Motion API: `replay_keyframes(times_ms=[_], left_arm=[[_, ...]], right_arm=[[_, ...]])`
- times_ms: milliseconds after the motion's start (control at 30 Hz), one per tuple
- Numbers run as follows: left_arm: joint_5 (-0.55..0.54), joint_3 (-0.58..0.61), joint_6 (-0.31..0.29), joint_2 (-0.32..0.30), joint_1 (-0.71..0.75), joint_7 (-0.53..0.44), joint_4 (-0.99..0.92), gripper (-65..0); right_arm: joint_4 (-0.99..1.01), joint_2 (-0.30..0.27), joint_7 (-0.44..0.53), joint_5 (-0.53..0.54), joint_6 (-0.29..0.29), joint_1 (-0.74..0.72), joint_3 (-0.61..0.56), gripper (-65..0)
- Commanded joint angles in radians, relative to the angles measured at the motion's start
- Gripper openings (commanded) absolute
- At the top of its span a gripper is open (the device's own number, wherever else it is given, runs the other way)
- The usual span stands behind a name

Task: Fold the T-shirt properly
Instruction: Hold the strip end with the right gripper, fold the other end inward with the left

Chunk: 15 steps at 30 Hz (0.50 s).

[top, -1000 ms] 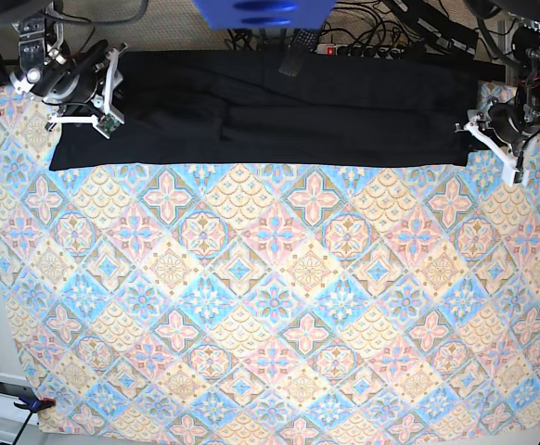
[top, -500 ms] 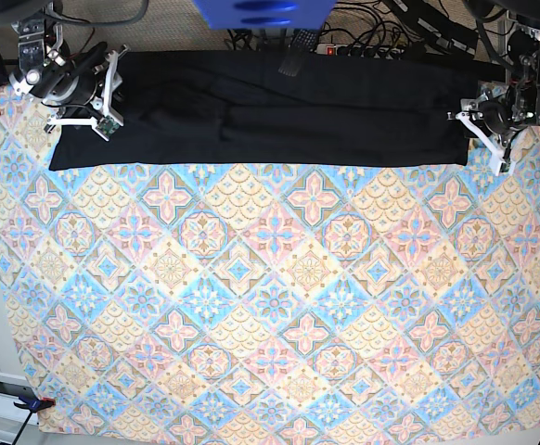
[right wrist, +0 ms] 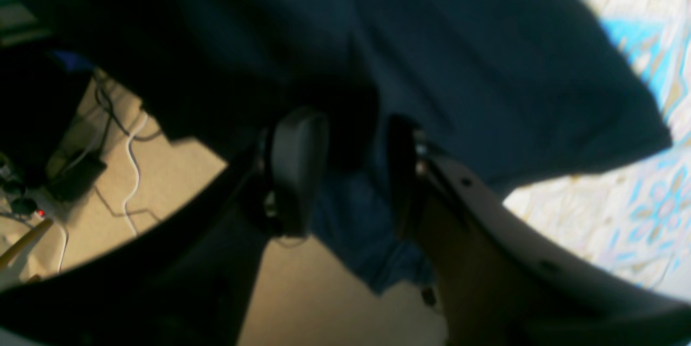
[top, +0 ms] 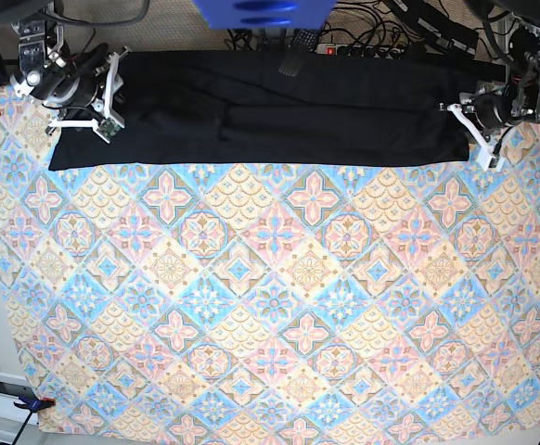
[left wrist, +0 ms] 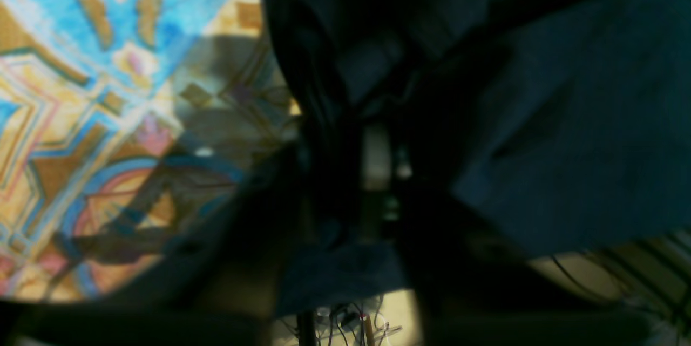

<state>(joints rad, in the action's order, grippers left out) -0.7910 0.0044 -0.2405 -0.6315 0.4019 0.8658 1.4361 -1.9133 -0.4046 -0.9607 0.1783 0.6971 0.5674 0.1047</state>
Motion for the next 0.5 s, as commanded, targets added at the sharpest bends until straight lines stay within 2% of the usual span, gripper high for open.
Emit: replay_keyframes(times_ms=[0, 100, 300, 467], left_arm=[[-0.018, 0.006, -0.023, 0.002, 0.010, 0.034, 0.004, -63.5], [-0.018, -0.033, -0.026, 0.005, 0.007, 0.028, 0.004, -65.0], [-0.005, -0.300, -0.024, 0.046, -0.001, 0.026, 0.002, -65.0], [0.095, -0.399, -0.024, 0.051, -0.076, 0.026, -0.002, -65.0]], right_arm=[[-0.018, -0.015, 0.009, 0.003, 0.001, -0.001, 0.005, -42.9], [-0.018, -0.015, 0.009, 0.003, 0.001, -0.002, 0.005, -42.9], [-0.018, -0.015, 0.009, 0.003, 0.001, -0.014, 0.011, -42.9], [-0.018, -0.015, 0.012, 0.003, 0.001, -0.017, 0.011, -42.9]])
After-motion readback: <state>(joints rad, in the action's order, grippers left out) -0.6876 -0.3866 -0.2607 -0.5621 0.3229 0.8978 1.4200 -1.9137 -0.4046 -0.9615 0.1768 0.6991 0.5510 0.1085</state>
